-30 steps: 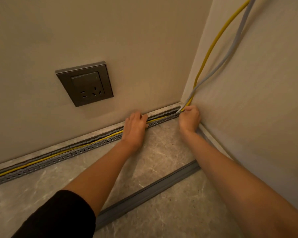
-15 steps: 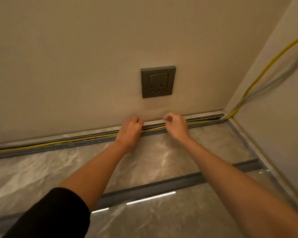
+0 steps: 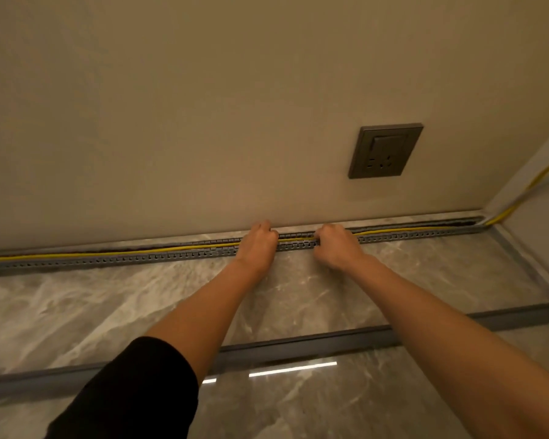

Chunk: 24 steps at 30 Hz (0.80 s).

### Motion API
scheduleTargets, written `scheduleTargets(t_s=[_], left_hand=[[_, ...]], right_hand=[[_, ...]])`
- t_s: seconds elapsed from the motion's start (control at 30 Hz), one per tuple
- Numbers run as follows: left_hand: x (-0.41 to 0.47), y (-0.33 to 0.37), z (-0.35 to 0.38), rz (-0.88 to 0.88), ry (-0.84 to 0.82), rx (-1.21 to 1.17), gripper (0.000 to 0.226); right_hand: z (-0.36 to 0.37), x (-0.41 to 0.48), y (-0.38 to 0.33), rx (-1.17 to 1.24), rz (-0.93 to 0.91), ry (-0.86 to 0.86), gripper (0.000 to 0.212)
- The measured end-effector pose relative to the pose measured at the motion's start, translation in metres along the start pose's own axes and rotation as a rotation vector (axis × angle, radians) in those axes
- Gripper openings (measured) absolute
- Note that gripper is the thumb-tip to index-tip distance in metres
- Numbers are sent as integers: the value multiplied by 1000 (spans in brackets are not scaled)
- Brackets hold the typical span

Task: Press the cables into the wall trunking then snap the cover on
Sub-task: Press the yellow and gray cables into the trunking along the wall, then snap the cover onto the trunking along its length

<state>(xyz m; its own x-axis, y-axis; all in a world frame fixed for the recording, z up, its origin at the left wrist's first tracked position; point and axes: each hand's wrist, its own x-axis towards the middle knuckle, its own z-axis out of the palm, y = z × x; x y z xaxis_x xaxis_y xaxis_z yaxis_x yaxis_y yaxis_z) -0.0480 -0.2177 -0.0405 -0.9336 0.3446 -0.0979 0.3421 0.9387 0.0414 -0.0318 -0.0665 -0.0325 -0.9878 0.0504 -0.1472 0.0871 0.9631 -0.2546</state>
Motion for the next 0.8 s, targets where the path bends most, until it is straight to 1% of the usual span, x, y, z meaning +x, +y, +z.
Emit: scheduleTargets(t_s=[0.1,0.2,0.23,0.33,0.43,0.47,0.53,0.63,0.7,0.8], left_hand=[[3,7,-9,-12,-44,23,32],[3,18,-21,-46,-83,27,35],[3,26,-25,-42,-79,21,36],[1,59,-33,6,-68,-45,36],[-2,95,-40,53,-100,-165,33],[-3,107,-42,89,-137,-193,32],[-11,131,-44,183,-270,-214,34],[-26,153,-42,265,-443,-174,51],[-39,165,-34,282,-472,-112,60],[-57,178,-18,283,-478,-41,67]], right_hand=[[-7,1,-3,32,6,-78,25],[-9,-3,10,129,-22,-56,18],[-11,-6,17,152,-28,-32,20],[-23,-22,43,173,8,26,39],[-38,-39,71,196,61,41,41],[-42,-46,82,197,80,37,41],[-46,-64,107,202,111,13,39],[-46,-85,131,203,152,-53,34],[-41,-103,142,216,168,-105,35],[-34,-127,152,250,128,-217,41]])
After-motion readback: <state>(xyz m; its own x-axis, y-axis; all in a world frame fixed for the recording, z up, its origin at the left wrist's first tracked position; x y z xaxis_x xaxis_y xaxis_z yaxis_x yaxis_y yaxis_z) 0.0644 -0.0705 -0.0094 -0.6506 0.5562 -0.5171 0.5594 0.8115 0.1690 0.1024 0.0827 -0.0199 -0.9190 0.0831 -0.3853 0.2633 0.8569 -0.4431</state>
